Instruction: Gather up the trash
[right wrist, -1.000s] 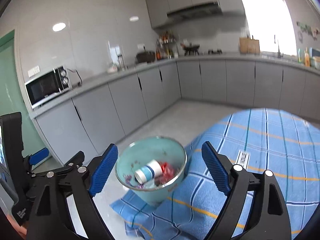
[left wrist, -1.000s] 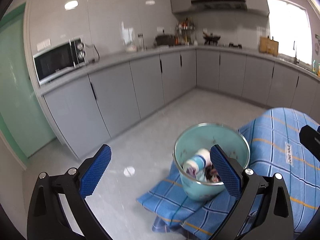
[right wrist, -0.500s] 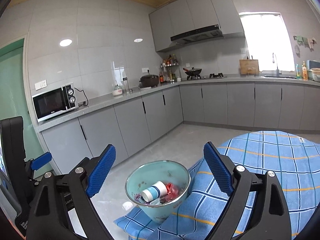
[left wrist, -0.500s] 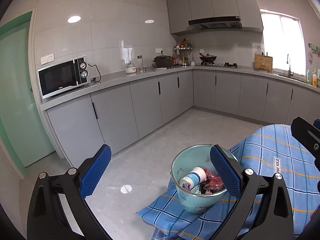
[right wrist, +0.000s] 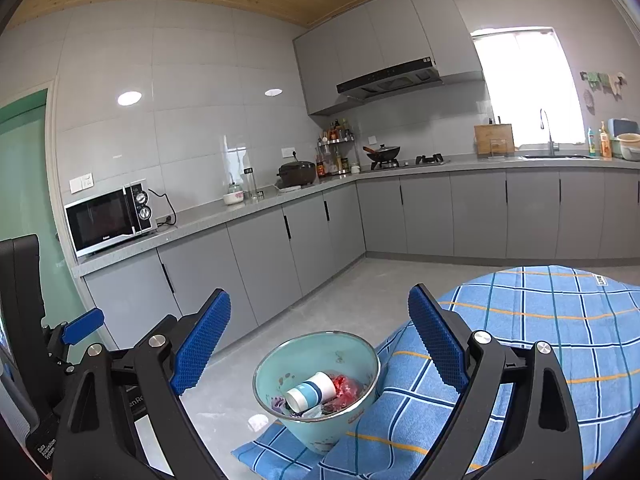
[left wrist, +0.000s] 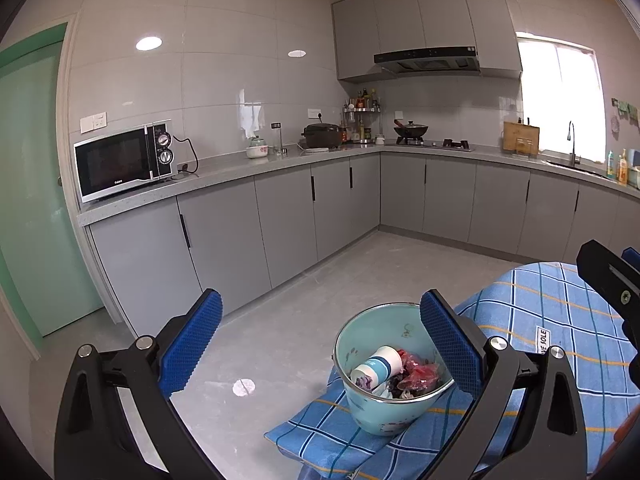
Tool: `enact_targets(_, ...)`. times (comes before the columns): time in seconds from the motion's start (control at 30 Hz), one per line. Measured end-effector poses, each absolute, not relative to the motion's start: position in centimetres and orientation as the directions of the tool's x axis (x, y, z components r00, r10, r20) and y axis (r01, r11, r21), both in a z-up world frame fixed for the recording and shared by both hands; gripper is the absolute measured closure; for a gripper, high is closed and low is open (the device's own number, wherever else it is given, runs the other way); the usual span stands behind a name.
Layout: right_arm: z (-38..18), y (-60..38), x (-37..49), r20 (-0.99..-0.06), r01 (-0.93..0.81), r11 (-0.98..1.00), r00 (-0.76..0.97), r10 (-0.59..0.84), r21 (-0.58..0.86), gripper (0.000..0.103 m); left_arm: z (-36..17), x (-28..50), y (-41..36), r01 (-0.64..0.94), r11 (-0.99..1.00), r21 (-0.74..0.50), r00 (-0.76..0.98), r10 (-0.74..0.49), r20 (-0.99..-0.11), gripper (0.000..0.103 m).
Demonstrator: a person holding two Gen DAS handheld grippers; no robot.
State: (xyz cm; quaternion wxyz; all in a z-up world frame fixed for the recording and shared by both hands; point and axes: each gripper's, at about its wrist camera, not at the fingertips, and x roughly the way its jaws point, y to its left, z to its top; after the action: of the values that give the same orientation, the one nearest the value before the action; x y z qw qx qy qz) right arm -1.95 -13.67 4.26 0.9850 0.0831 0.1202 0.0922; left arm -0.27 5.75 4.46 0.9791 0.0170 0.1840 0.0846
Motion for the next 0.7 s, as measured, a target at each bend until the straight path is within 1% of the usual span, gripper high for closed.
enact_targets(0.7, 4.03, -14.03, -1.66, -0.238, -0.160, 0.966, 0.949, 0.207, 0.203, 0.014, 4.27, 0.17, 6.26, -0.170, 0.984, 0.056, 0.913, 0.179, -0.368, 0.006)
